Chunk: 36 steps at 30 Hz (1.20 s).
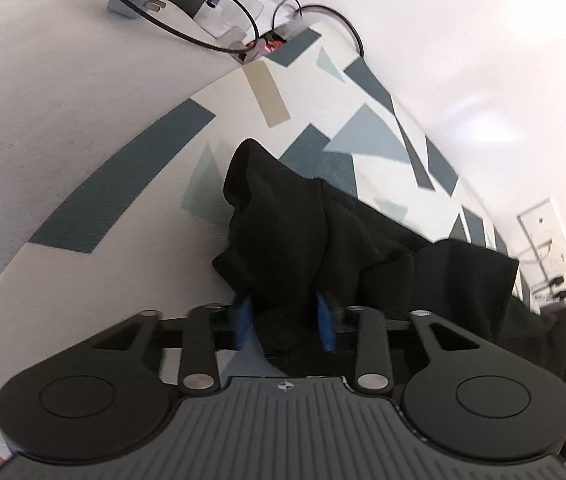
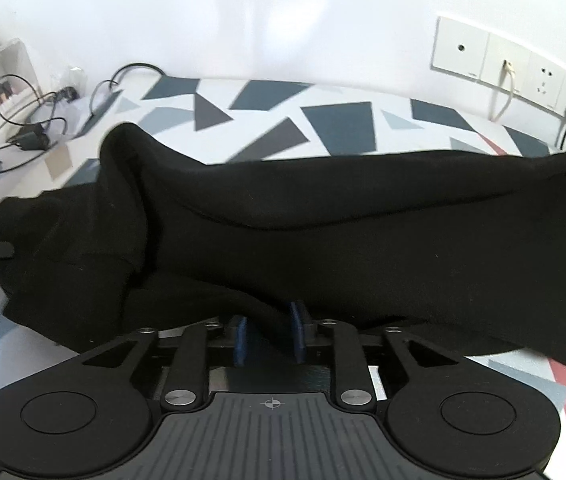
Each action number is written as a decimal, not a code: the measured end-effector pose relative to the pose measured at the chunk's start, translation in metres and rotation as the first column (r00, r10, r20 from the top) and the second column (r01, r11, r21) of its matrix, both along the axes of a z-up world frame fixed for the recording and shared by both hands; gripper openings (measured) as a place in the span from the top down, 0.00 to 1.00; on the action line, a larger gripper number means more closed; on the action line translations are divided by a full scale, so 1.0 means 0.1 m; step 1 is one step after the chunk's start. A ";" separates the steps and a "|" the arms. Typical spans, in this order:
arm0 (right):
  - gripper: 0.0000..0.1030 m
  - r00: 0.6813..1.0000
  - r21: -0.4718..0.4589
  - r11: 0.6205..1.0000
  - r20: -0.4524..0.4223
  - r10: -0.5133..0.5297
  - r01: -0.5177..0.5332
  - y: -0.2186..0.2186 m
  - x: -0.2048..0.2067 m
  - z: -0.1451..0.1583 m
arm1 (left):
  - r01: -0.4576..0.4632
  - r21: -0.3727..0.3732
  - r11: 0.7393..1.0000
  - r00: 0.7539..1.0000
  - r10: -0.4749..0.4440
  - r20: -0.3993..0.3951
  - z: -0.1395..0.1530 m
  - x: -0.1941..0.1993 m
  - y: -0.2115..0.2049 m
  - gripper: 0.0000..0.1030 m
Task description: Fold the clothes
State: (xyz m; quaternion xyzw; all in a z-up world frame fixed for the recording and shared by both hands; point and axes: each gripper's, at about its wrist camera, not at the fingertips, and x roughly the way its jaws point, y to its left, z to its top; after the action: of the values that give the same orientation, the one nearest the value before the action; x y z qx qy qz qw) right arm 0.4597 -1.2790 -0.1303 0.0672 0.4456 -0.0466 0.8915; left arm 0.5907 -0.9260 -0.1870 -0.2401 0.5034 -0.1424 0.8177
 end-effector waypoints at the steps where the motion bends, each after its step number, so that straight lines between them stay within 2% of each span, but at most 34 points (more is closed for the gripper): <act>1: 0.75 1.000 -0.004 1.000 -0.009 0.004 -0.004 0.01 0.01 0.02 | 0.011 0.017 1.000 1.000 -0.011 -0.005 0.02 -0.01 0.01 0.49; 2: 0.74 1.000 -0.017 1.000 -0.028 0.014 -0.014 0.03 0.03 0.02 | 0.023 0.035 0.999 1.000 -0.022 -0.009 0.05 -0.02 0.03 0.39; 3: 0.74 0.998 -0.032 0.999 -0.051 0.025 -0.027 0.04 0.05 0.03 | 0.035 0.061 0.998 0.999 -0.035 0.004 0.10 -0.05 0.04 0.34; 5: 0.72 0.996 -0.068 0.997 -0.077 0.043 -0.048 0.07 0.08 0.06 | 0.095 0.114 0.989 0.992 -0.103 0.071 0.22 -0.16 0.00 0.27; 8: 0.64 0.994 -0.117 0.990 -0.082 0.072 -0.082 0.13 0.10 0.13 | 0.176 0.200 0.964 0.964 -0.210 0.162 0.42 -0.31 -0.05 0.21; 10: 0.54 0.995 -0.148 0.985 -0.040 0.086 -0.091 0.16 0.10 0.21 | 0.267 0.229 0.936 0.922 -0.317 0.222 0.49 -0.42 -0.19 0.14; 12: 0.52 0.993 -0.125 0.986 0.013 0.117 -0.115 0.17 0.13 0.30 | 0.340 0.284 0.897 0.871 -0.414 0.265 0.49 -0.49 -0.39 0.12; 14: 0.51 0.990 -0.072 0.989 0.036 0.133 -0.130 0.17 0.22 0.35 | 0.399 0.331 0.855 0.829 -0.491 0.268 0.44 -0.53 -0.61 0.12; 17: 0.51 0.991 0.104 0.985 0.027 0.132 -0.135 0.14 0.49 0.30 | 0.500 0.349 0.793 0.761 -0.594 0.260 0.36 -0.57 -0.89 0.12; 19: 0.50 0.991 0.238 0.962 0.019 0.133 -0.134 0.13 0.69 0.22 | 0.543 0.357 0.760 0.724 -0.639 0.261 0.32 -0.61 -1.04 0.12; 20: 0.50 0.991 0.295 0.946 0.013 0.133 -0.131 0.13 0.81 0.17 | 0.556 0.360 0.749 0.708 -0.654 0.266 0.30 -0.63 -1.10 0.12; 21: 0.54 0.991 0.309 0.942 0.004 0.137 -0.131 0.15 0.92 0.13 | 0.568 0.363 0.738 0.692 -0.668 0.275 0.28 -0.65 -1.17 0.12; 22: 0.65 0.990 0.307 0.942 -0.005 0.142 -0.133 0.19 1.04 0.09 | 0.582 0.371 0.724 0.672 -0.685 0.281 0.25 -0.67 -1.24 0.12; 24: 0.73 0.982 0.284 0.941 0.004 0.190 -0.183 0.31 1.24 0.11 | 0.584 0.423 0.692 0.632 -0.715 0.297 0.22 -0.69 -1.37 0.11; 25: 0.72 0.976 0.280 0.937 0.017 0.215 -0.211 0.37 1.34 0.14 | 0.581 0.453 0.676 0.612 -0.730 0.304 0.21 -0.70 -1.44 0.12; 27: 0.65 0.974 0.285 0.933 0.003 0.227 -0.218 0.47 1.55 0.18 | 0.560 0.497 0.663 0.590 -0.740 0.322 0.21 -0.70 -1.52 0.12; 29: 0.56 0.975 0.296 0.933 -0.023 0.219 -0.203 0.54 1.77 0.21 | 0.542 0.509 0.669 0.598 -0.732 0.325 0.21 -0.67 -1.56 0.11; 32: 0.48 0.973 0.305 0.933 -0.063 0.221 -0.192 0.62 2.03 0.20 | 0.556 0.512 0.655 0.592 -0.744 0.309 0.18 -0.65 -1.62 0.10; 34: 0.47 0.971 0.312 0.933 -0.095 0.219 -0.180 0.64 2.14 0.14 | 0.566 0.544 0.619 0.555 -0.774 0.304 0.14 -0.70 -1.70 0.09; 36: 0.47 0.970 0.338 0.926 -0.109 0.218 -0.170 0.59 2.17 0.08 | 0.573 0.579 0.580 0.504 -0.807 0.309 0.11 -0.73 -1.79 0.08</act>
State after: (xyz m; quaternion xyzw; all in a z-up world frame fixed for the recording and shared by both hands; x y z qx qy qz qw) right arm 0.6768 -1.2198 -0.1223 0.1659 0.5150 0.1116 0.8335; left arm 0.5177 -1.1049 -0.1762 0.2127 0.3198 -0.4193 0.8226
